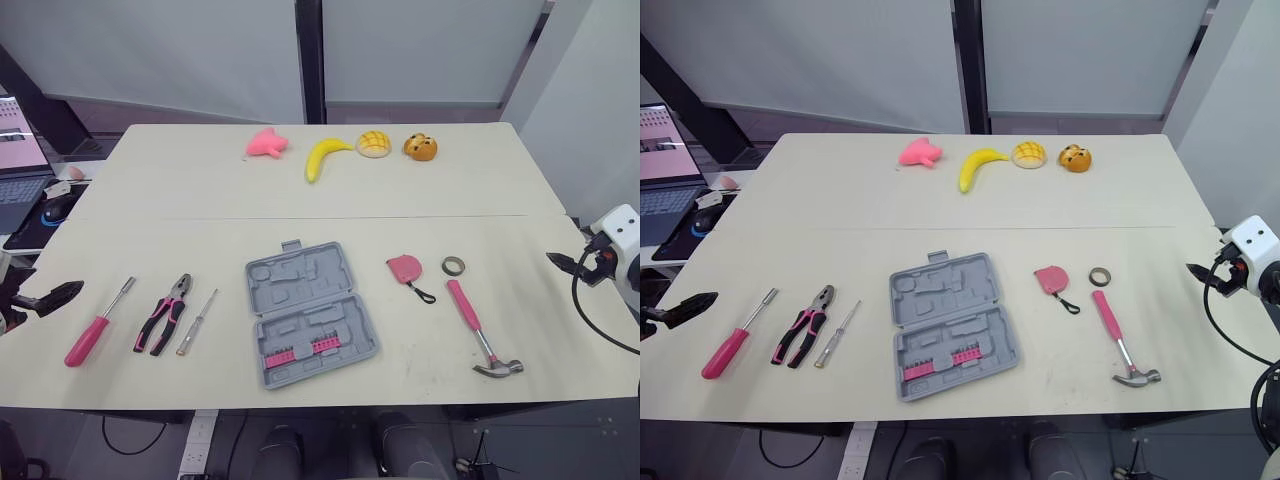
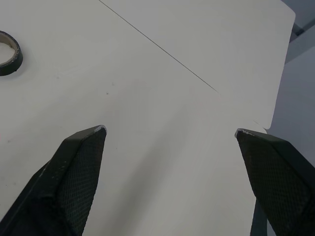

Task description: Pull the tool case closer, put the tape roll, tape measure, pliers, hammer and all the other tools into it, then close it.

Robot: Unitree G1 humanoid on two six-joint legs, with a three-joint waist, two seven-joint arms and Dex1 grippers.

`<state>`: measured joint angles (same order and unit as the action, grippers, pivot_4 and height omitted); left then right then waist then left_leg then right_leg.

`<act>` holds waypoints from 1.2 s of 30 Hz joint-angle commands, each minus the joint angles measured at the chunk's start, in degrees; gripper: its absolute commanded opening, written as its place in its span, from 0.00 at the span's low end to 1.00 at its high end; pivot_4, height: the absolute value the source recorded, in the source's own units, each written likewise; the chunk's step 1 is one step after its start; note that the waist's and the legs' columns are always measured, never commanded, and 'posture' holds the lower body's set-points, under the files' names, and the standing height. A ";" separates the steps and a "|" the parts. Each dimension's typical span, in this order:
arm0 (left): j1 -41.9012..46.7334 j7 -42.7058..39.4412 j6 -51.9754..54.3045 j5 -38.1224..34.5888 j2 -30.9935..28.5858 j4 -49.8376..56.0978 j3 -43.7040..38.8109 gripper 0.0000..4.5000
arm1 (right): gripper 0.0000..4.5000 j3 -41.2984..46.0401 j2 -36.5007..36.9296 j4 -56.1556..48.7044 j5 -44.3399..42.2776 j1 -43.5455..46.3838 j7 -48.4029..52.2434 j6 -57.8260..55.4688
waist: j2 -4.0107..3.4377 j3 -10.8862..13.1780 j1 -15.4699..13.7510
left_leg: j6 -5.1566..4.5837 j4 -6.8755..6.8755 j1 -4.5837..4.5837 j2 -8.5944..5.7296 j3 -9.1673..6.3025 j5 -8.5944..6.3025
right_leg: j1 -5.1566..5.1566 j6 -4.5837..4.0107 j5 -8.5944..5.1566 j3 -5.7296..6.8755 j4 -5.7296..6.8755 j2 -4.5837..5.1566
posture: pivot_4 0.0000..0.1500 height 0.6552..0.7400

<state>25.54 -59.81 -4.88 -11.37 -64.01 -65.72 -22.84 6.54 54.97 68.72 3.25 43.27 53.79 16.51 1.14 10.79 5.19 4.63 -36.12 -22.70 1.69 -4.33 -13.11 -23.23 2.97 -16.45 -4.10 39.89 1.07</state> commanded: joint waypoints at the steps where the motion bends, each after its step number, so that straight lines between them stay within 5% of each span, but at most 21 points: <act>1: 0.92 -1.27 1.20 -0.87 -2.71 -0.08 -0.73 1.00 | 0.99 0.94 1.76 -1.88 -1.25 0.18 0.60 -0.02 | 0.00 0.00 -0.01 | 0.00 0.00 0.00 0.00 0.00 0.00 | 0.00 0.00 0.00 0.00 0.00 0.00 | 1.00 1.00; 11: 1.02 -5.39 7.21 -3.80 -4.05 1.53 -2.16 1.00 | 0.99 0.33 0.82 -6.34 -1.96 0.31 4.78 -2.68 | 0.00 0.00 0.00 | 0.00 0.00 0.00 0.00 0.00 0.00 | 0.00 0.00 0.00 0.00 0.01 0.00 | 1.00 1.00; 15: -1.55 -9.49 10.05 -5.93 -2.60 10.31 -1.74 1.00 | 0.99 -1.37 -0.81 -14.15 -2.06 -1.02 8.03 -6.93 | 0.00 0.00 -0.01 | 0.00 -0.02 -0.01 0.01 -0.01 0.00 | 0.00 0.00 0.00 0.01 0.03 -0.01 | 1.00 1.00; 18: -7.61 -10.68 15.01 -8.68 -0.07 26.11 -1.37 1.00 | 0.85 -3.33 -2.70 -24.95 -2.59 -3.49 10.15 -12.11 | -0.02 -0.01 -0.05 | 0.01 -0.02 -0.01 0.02 -0.02 0.00 | 0.00 0.00 0.00 0.01 0.04 0.00 | 1.00 1.00; 24: -18.15 -5.81 23.40 -9.84 5.77 56.74 2.56 0.66 | 0.45 -11.17 -6.87 -44.85 1.57 -7.21 9.57 -22.22 | -0.03 0.00 -0.24 | 0.01 -0.08 -0.04 0.04 -0.04 0.00 | 0.00 0.00 0.00 -0.01 0.06 0.01 | 1.00 1.00; 33: -21.55 2.50 26.99 -2.59 10.32 69.20 14.07 0.00 | 0.07 -22.37 -15.18 -53.58 6.87 -5.72 8.33 -25.50 | -0.02 -0.01 -0.30 | 0.00 -0.10 -0.05 0.03 -0.06 0.00 | 0.00 0.00 0.00 0.01 0.03 -0.01 | 1.00 1.00; 36: -21.89 4.50 26.97 -0.36 11.82 69.22 16.77 0.00 | 0.01 -25.32 -18.45 -52.84 8.20 -4.82 7.87 -25.12 | -0.01 -0.01 -0.31 | 0.00 -0.10 -0.06 0.03 -0.06 0.00 | 0.00 0.00 0.00 0.02 0.03 -0.01 | 1.00 1.00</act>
<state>3.77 -56.60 22.18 -13.05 -52.03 2.15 -6.26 -18.11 36.81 17.27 10.71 36.83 62.08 -9.30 1.13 10.78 4.89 4.63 -36.23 -22.76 1.72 -4.39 -13.11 -23.23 2.96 -16.45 -4.08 39.92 1.06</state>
